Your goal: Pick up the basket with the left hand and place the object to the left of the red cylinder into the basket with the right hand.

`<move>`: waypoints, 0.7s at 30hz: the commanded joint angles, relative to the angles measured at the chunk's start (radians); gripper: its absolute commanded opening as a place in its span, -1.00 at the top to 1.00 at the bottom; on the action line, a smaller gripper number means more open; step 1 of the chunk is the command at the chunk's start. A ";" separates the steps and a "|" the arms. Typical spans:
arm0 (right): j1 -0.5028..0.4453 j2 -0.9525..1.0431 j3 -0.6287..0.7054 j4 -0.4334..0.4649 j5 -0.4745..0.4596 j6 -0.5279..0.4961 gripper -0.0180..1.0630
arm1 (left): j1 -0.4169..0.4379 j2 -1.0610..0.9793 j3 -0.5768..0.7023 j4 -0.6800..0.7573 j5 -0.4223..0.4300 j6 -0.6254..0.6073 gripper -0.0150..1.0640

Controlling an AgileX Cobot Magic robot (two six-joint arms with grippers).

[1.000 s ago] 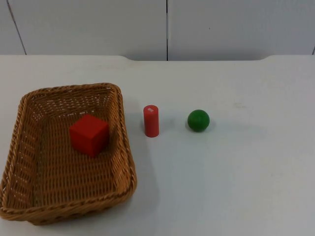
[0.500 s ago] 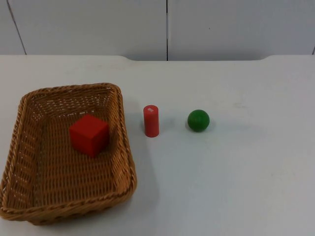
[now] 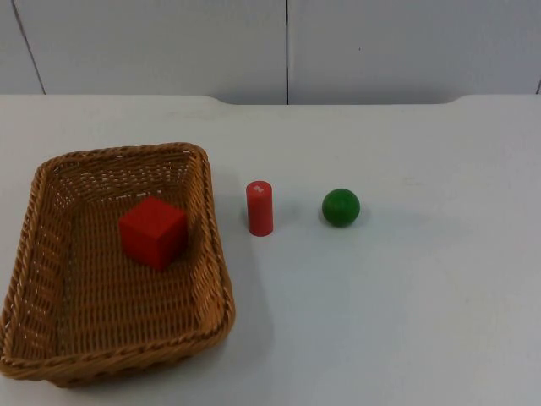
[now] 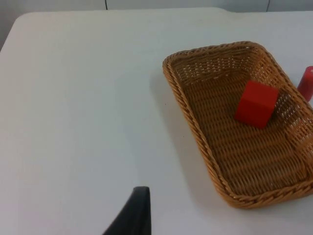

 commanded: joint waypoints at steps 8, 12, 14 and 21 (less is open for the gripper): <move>-0.002 -0.002 0.003 -0.007 -0.019 0.001 -0.90 | -0.004 -0.004 0.005 0.007 -0.013 -0.004 -0.97; -0.002 -0.002 0.003 -0.009 -0.019 0.004 -0.90 | -0.004 -0.004 0.005 0.007 -0.013 -0.004 -0.97; -0.002 -0.002 0.003 -0.009 -0.019 0.004 -0.90 | -0.004 -0.004 0.005 0.007 -0.013 -0.004 -0.97; -0.002 -0.002 0.003 -0.027 -0.019 0.041 -0.96 | -0.004 -0.004 0.005 0.008 -0.013 -0.004 -0.97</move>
